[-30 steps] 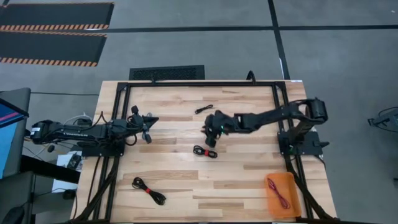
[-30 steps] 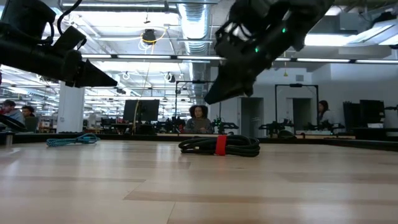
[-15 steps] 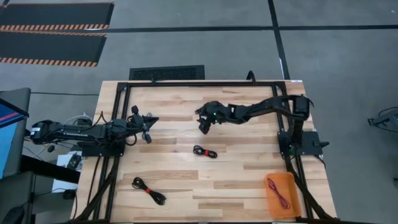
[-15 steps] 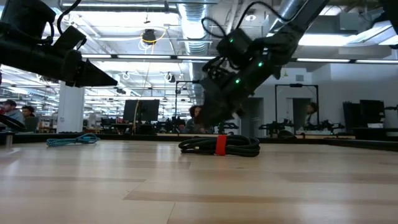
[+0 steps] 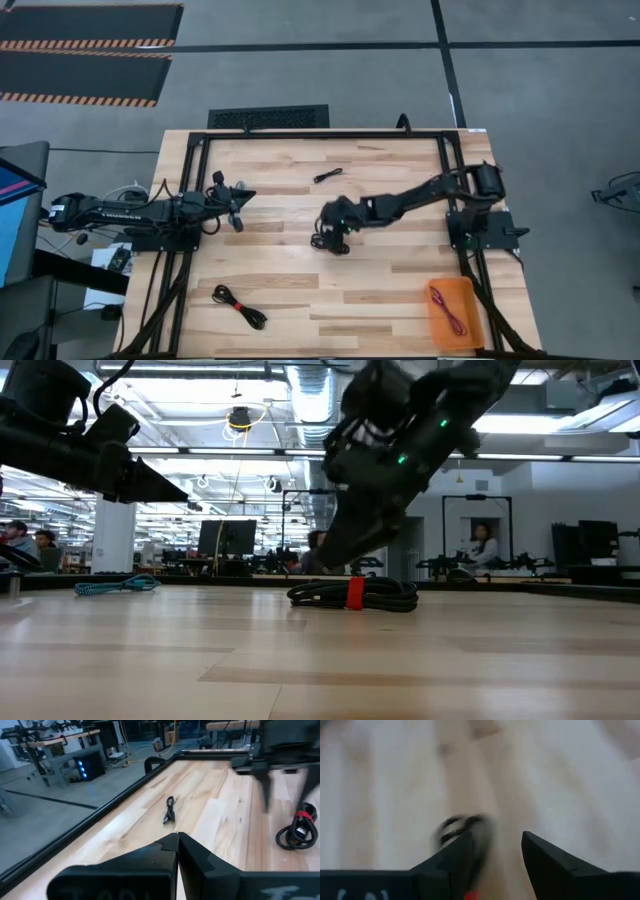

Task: Pick and place USB-C Cables
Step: Put the middle black charger cable into the orange bin

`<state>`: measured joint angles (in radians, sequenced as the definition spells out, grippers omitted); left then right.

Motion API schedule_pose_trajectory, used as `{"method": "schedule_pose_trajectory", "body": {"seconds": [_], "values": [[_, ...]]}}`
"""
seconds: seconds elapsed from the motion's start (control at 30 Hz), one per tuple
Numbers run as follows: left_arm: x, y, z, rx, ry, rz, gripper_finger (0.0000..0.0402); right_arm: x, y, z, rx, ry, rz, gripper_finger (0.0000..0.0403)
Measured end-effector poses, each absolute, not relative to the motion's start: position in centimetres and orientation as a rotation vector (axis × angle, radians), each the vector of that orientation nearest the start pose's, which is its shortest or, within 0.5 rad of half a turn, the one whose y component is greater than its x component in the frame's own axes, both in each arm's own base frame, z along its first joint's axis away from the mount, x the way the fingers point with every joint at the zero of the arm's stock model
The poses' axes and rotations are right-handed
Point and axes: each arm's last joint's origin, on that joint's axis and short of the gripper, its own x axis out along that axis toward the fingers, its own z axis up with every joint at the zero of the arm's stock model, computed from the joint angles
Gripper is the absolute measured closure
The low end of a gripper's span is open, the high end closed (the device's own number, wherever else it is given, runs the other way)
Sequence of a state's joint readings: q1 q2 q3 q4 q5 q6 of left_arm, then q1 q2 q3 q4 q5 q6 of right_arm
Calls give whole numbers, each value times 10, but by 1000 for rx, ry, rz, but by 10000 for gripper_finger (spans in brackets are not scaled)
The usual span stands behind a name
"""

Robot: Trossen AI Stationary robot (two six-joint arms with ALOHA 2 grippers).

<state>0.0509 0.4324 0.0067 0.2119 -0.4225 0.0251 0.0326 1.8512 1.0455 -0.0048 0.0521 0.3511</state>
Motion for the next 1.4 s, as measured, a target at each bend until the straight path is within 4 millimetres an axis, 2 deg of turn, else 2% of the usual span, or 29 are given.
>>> {"method": "schedule_pose_trajectory", "body": {"seconds": [0.17,0.27,0.5,0.6,0.83,1.0,1.2,1.4], "values": [[120,18,148,53,215,462,401,374,33,145,253,796,-144,220],[120,18,148,41,205,453,401,373,38,133,251,842,-149,225],[120,18,149,46,200,453,401,373,43,129,285,849,-179,247],[120,18,149,48,199,453,401,373,42,131,281,845,-189,276],[120,18,149,44,196,453,401,371,42,132,289,876,-203,386],[120,17,150,40,186,435,401,376,49,146,297,966,-226,374],[122,15,154,28,147,375,401,384,63,180,246,1055,-246,389],[123,13,157,15,107,282,401,372,78,209,264,1164,-396,388]]}}
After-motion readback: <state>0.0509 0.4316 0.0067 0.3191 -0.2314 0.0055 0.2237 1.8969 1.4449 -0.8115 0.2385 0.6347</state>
